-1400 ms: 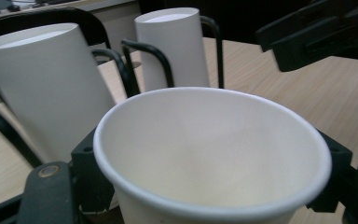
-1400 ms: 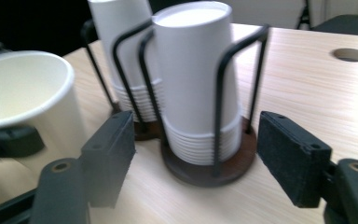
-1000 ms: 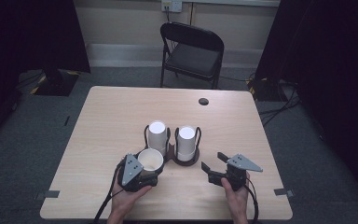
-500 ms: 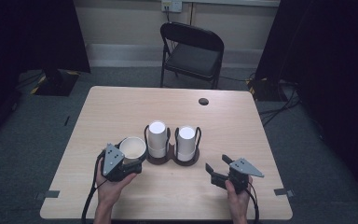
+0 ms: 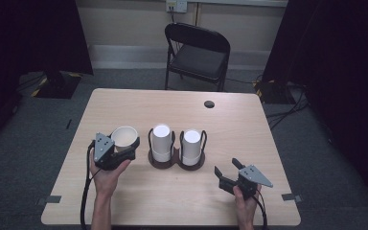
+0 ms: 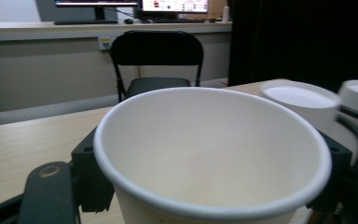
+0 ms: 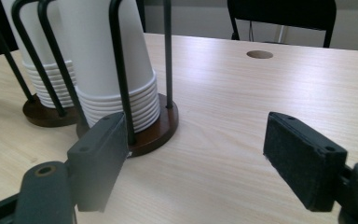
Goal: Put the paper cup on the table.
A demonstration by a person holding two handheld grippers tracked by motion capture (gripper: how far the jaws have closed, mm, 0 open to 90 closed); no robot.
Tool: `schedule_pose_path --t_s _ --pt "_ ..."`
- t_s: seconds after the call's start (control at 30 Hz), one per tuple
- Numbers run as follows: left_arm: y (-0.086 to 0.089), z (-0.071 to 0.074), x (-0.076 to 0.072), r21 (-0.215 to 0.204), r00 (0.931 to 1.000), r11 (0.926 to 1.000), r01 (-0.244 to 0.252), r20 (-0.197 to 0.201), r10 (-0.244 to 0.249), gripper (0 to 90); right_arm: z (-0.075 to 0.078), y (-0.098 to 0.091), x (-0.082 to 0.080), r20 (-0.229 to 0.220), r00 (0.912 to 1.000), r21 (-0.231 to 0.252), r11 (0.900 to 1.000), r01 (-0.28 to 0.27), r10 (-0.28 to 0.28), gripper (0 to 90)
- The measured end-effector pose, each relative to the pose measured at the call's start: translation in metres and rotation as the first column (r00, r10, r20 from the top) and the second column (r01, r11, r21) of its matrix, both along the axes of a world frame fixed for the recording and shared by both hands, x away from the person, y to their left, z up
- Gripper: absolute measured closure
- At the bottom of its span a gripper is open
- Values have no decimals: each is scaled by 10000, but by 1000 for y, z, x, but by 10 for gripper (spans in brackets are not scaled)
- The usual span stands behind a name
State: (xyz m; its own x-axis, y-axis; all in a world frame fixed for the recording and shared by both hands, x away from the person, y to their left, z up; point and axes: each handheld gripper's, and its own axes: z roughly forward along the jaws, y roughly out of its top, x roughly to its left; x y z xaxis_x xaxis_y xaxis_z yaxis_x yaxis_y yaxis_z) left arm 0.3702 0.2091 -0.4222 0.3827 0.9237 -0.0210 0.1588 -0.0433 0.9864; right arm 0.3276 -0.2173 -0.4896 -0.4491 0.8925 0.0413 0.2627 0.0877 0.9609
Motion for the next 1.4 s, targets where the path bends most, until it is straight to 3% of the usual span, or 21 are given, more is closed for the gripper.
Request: schedule_pose_path --t_s 0.13,0.27,0.37,0.7,0.83,1.03,1.17,1.3,1.4 --pt "4 -2 11 -226 9998 9996 -191 -36 190 222 -3 -1 0 126 9998 46 9999 137 -137 208" --pt "3 -5 22 -3 9990 9992 -408 -192 408 221 -4 -2 -1 344 9991 173 9996 237 -243 200" --pt "6 -11 32 24 9958 9969 -785 -476 786 220 -5 -4 -1 416 9991 327 9994 115 -129 192" --pt "19 -30 62 -74 9875 9956 -934 -1286 916 218 -5 -9 -2 502 9987 549 9985 -18 -9 171" --pt "17 -38 68 119 9878 9977 -672 -1403 682 213 -6 -10 -2 553 9985 654 9979 -19 -18 169" --pt "18 -47 76 16 9861 9984 -563 -1563 558 206 -6 -9 -2 538 9985 623 9981 31 -64 170" --pt "17 -53 77 -56 9803 9991 -419 -1932 400 203 -5 -9 -2 515 9987 562 9984 26 -55 171" --pt "14 -59 75 43 9813 9993 -362 -1891 363 200 -5 -8 -2 495 9988 481 9988 10 -34 173" --pt "16 -65 72 -17 9753 9990 -443 -2168 428 193 -5 -8 -2 542 9985 439 9990 0 -24 173"
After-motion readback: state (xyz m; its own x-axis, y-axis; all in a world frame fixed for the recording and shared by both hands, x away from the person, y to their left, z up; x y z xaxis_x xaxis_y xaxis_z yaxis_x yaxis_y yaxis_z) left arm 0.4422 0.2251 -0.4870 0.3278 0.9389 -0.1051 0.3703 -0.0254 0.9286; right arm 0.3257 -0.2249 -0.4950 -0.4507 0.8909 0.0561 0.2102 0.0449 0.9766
